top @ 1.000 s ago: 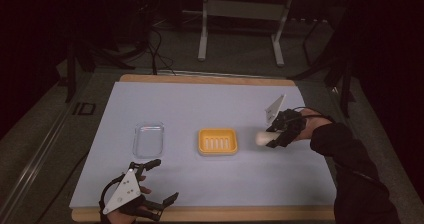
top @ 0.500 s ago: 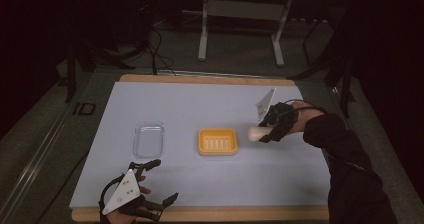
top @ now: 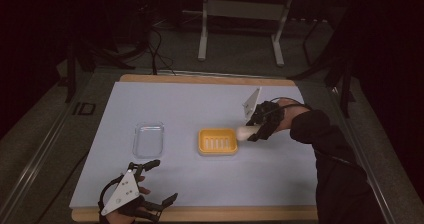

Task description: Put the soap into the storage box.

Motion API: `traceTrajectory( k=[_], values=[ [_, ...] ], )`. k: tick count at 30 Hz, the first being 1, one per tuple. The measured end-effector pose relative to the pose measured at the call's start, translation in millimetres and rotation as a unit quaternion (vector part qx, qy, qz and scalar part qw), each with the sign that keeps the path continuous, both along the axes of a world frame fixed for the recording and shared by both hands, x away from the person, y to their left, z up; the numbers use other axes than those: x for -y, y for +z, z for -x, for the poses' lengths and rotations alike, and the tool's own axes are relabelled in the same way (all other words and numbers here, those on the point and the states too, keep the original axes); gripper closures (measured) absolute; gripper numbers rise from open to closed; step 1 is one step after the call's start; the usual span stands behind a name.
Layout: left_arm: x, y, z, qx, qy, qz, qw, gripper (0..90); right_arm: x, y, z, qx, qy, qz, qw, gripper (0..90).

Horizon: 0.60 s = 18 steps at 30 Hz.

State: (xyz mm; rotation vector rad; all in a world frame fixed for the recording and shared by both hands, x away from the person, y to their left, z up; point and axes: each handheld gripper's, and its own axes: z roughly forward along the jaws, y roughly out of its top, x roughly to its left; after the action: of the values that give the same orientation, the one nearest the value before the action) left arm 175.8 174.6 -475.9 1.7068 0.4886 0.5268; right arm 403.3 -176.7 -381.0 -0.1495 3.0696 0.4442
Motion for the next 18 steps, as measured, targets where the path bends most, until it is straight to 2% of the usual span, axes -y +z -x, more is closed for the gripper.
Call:
traceTrajectory(
  k=[6, 12, 15, 18],
  values=[
    [0.7, -0.1, 0.4, -0.001, -0.002, 0.001, 1.0000, 0.7, -14.0, -5.2, -2.3, -0.004, 0.015, -0.001, 0.9999, 49.0],
    [0.2, -0.1, 0.6, 0.000, -0.001, 0.003, 1.0000, 0.7, -25.4, -9.7, -3.0, -0.002, 0.031, -0.019, 0.9993, 49.0],
    [0.2, 0.0, 0.7, 0.000, -0.002, 0.003, 1.0000, 0.8, -31.4, -15.2, -4.2, -0.003, 0.031, -0.018, 0.9994, 49.0],
    [0.2, -0.1, 0.4, -0.001, -0.002, 0.001, 1.0000, 0.7, -36.5, -20.2, -6.3, -0.007, 0.033, -0.030, 0.9990, 49.0]
  ],
)
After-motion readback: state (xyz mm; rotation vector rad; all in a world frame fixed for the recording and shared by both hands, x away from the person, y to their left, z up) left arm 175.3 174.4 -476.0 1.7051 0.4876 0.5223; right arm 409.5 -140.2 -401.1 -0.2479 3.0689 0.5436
